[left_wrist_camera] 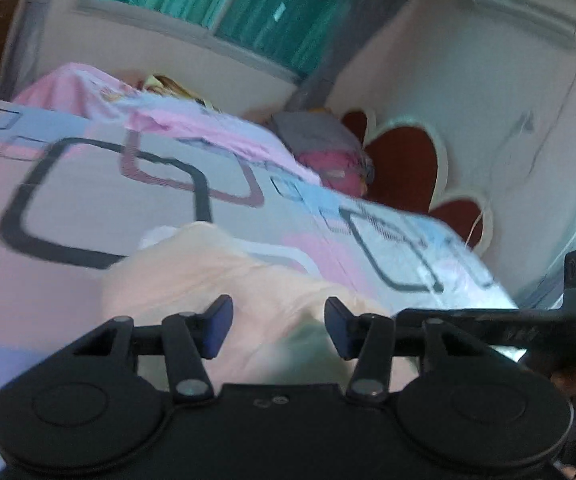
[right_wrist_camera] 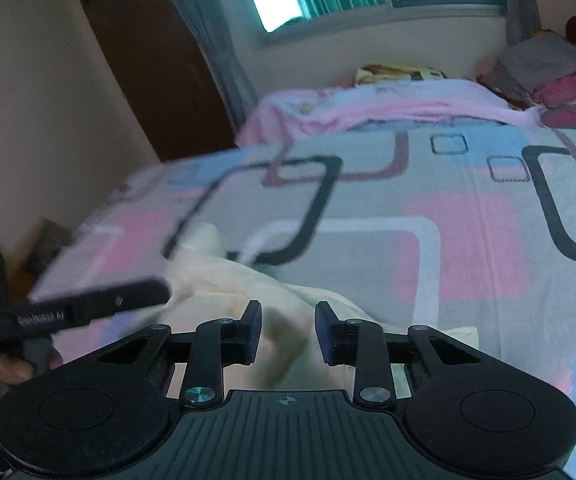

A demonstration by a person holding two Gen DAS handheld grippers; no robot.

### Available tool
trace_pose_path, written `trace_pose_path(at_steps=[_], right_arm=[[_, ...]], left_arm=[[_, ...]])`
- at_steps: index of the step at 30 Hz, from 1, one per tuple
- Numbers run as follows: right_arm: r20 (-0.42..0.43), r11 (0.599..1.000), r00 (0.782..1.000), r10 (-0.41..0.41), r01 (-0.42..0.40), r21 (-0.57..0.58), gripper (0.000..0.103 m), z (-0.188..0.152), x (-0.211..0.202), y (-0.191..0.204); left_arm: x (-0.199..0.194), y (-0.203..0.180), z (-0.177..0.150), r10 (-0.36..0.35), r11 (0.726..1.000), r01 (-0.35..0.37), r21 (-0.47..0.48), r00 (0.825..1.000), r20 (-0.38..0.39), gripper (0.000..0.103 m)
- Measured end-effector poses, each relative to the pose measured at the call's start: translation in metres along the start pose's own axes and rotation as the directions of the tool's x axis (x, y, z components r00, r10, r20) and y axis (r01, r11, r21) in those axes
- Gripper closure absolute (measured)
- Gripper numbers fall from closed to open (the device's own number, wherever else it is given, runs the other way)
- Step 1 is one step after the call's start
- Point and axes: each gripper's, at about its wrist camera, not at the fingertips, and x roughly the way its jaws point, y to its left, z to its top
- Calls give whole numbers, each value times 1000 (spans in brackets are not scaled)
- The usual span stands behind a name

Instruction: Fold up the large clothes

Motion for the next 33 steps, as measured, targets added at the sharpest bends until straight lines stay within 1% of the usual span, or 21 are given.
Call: trace_pose_path(at_steps=[1,2,4,5,8,11,13,15,16,18,20,22,24,26,27,30,31,33], right_arm=[[-6,1000,1000,-30,30,10,73,-5,8,-5],[-8,998,998,-58,58,27,73,-14,11,-14],[-18,995,997,-74,75,73,73,-26,17,-28],[-22,992,996,-83,84,89,73,-29,12,-35],[-40,987,997,-65,71,147,73,-40,15,-50],[-46,985,997,-59,66,159,73,-44,16,-55],[-53,986,997,-57,64,154,73,-41,14,-56],[-39,983,997,-71,76,165,73,-35,1,-55],[-8,983,998,-70,70,170,73,-33,-13,-54],[40,986,998,-51,44,158,73,-32,-38,-48],[59,992,998,-22,14,129,73,-34,-62,-40],[41,997,999,-7,4,71,73,-39,-72,-32],[-1,999,1000,-23,23,34,73,-47,-67,-28],[-47,996,995,-87,88,16,73,-56,-53,-31],[-57,994,993,-101,103,28,73,-59,-48,-35],[-65,989,991,-116,121,80,73,-64,-48,-47],[-50,990,993,-105,110,94,73,-64,-57,-47],[-13,995,998,-59,60,84,73,-68,-82,-39]], left_arm=[[9,-4,-1,11,1000,-10,12,1000,-22,55],[10,-5,-8,18,999,-16,27,999,-44,55],[27,-10,-11,30,999,-26,45,996,-83,55],[28,-12,-15,31,998,-26,58,995,-99,55],[42,-13,-21,60,993,-45,113,989,-138,55],[52,-17,-24,87,988,-64,142,983,-159,55],[55,-17,-22,90,987,-66,144,982,-167,55],[48,-19,-20,90,987,-66,145,982,-164,55],[40,-22,-17,92,987,-71,141,984,-153,55],[13,-30,-18,63,987,-46,152,992,-112,55],[-15,-37,-25,46,986,-31,165,995,-86,55],[-33,-41,-35,27,986,-12,169,996,-84,55],[-33,-44,-47,45,980,-23,199,993,-106,55],[-25,-45,-58,76,972,-48,228,990,-117,55],[-22,-44,-61,79,974,-52,219,990,-115,54],[-22,-45,-64,94,973,-69,219,990,-102,54],[-27,-49,-64,99,972,-75,224,990,-98,54],[-42,-53,-66,89,972,-69,226,993,-79,54]])
